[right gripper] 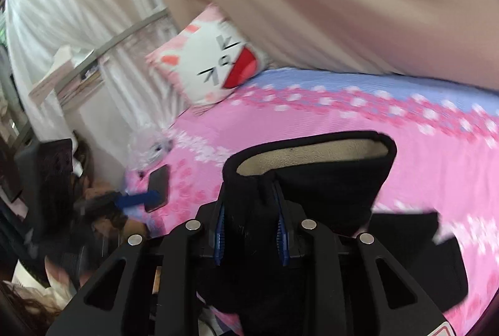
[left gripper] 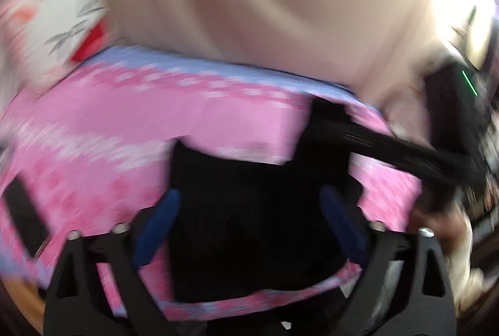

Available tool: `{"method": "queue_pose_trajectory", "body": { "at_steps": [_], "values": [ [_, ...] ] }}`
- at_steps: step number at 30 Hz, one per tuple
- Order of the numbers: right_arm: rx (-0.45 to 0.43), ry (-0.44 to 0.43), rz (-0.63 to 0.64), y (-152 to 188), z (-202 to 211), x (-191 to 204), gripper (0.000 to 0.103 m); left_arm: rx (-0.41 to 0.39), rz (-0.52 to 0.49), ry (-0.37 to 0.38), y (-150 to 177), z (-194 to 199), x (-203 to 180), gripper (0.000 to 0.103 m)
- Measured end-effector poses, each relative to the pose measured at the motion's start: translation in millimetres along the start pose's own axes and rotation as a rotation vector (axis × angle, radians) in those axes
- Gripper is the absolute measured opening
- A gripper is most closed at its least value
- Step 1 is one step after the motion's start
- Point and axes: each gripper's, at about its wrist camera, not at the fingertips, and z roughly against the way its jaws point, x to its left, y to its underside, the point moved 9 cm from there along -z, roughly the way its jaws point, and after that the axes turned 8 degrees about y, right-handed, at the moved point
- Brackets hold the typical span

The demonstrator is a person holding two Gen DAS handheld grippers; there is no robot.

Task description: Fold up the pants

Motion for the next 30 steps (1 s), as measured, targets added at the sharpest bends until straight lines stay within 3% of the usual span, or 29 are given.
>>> {"method": "queue_pose_trajectory", "body": {
  "at_steps": [2,6,7,8,9,10,11,13,14,15,17,19,21,23,25,30],
  "values": [
    [0.032,-0.007,0.036,-1.3,-6.9,10.9,0.024,0.021,-0.086,0.001,4.7,-12.1,-21.0,0.092],
    [0.088,-0.030,0.054,0.5,-9.2,17.4,0.024,0.026,-0.104,0.037,6.8,-38.9,-31.8,0.091],
    [0.092,-0.026,0.055,0.2,-8.2,17.2,0.024,0.047,-0.096,0.054,9.0,-47.4,-30.9,0.066],
    [0.092,0.000,0.055,0.1,-7.4,13.6,0.025,0.080,-0.080,0.089,12.3,-58.9,-29.8,0.027],
    [0.095,0.029,0.050,0.5,-7.5,7.8,0.029,0.099,-0.029,0.156,12.9,-71.1,-27.9,0.023],
    [0.092,0.050,0.040,0.5,-6.6,0.9,0.031,0.106,0.004,0.177,12.2,-78.2,-24.6,0.013],
    [0.069,0.079,0.018,1.3,0.6,-12.5,0.035,0.114,0.029,0.184,12.0,-84.1,-19.0,0.013],
    [0.030,0.186,-0.047,9.9,23.9,-46.8,0.065,0.107,0.094,0.186,11.4,-87.1,-1.6,0.012],
    [0.008,0.250,-0.067,15.9,35.0,-62.4,0.089,0.099,0.125,0.183,11.4,-82.6,9.8,0.012],
    [-0.005,0.319,-0.088,26.9,47.1,-80.8,0.096,0.087,0.136,0.183,10.7,-76.0,16.3,0.012],
    [0.059,0.426,-0.233,71.2,62.5,-130.7,0.096,0.061,0.134,0.161,8.3,-62.7,25.5,0.012],
    [0.130,0.436,-0.423,113.6,67.4,-167.7,0.096,0.039,0.116,0.129,7.8,-51.5,29.1,0.012],
    [0.177,0.362,-0.611,156.7,64.9,-192.1,0.096,0.035,0.108,0.121,9.7,-47.6,28.6,0.013],
    [0.207,0.249,-0.711,180.7,52.4,-190.7,0.096,0.041,0.108,0.115,13.4,-49.2,26.8,0.013],
    [0.215,0.169,-0.718,181.0,37.1,-176.7,0.096,0.045,0.118,0.130,14.2,-54.0,26.1,0.013],
    [0.169,0.151,-0.575,131.3,13.7,-140.7,0.096,0.052,0.119,0.136,16.3,-63.3,15.1,0.013]
  ]
}}
